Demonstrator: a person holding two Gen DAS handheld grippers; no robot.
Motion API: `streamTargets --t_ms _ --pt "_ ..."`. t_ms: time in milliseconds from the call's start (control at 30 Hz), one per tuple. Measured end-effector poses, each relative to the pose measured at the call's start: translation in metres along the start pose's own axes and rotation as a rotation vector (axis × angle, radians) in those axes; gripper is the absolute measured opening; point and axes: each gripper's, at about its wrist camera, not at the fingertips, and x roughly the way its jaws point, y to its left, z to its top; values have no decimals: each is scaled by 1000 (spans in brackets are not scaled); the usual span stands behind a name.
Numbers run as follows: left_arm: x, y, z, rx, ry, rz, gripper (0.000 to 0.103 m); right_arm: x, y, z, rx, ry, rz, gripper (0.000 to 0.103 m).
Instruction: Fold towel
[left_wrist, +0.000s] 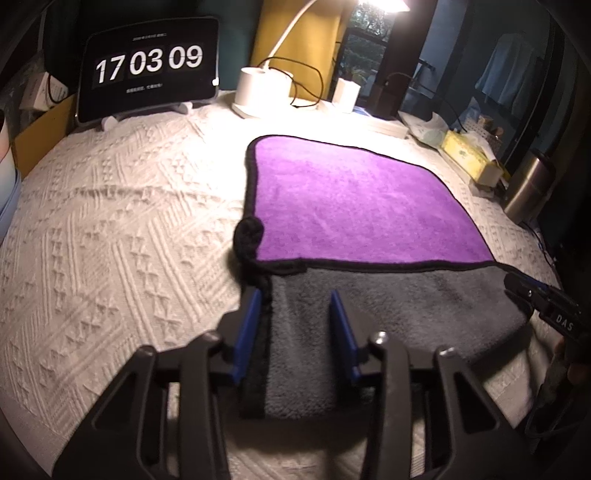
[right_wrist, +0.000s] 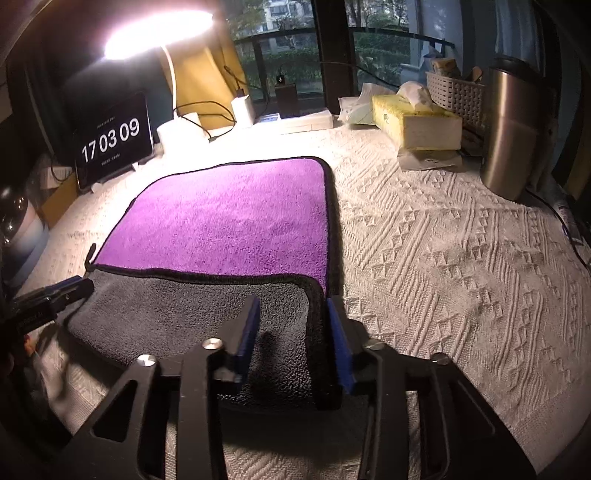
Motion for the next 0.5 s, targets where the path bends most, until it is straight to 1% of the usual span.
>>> streamTargets --t_ms 33,67,100,167,200,300,500 --pt "0 1 -1 3 0 6 31 0 1 0 -4 1 -4 24" --pt "0 1 -1 7 1 3 23 0 1 -1 -9 2 -7 21" --pt "1 1 -1 12 9 -3 22 0 2 -1 -14 4 -9 15" --pt "0 -1 -2 26 5 -7 16 0 2 -2 -23 5 -10 11" --pt "0 -3 -2 32 4 -9 14 0 3 -2 -27 5 -9 9" --pt "-5 -3 -3 35 -16 -17 12 -5 6 -2 -45 -14 -8 6" --pt "-16 -5 -3 40 -56 -16 12 -18 11 3 -77 -59 -19 5"
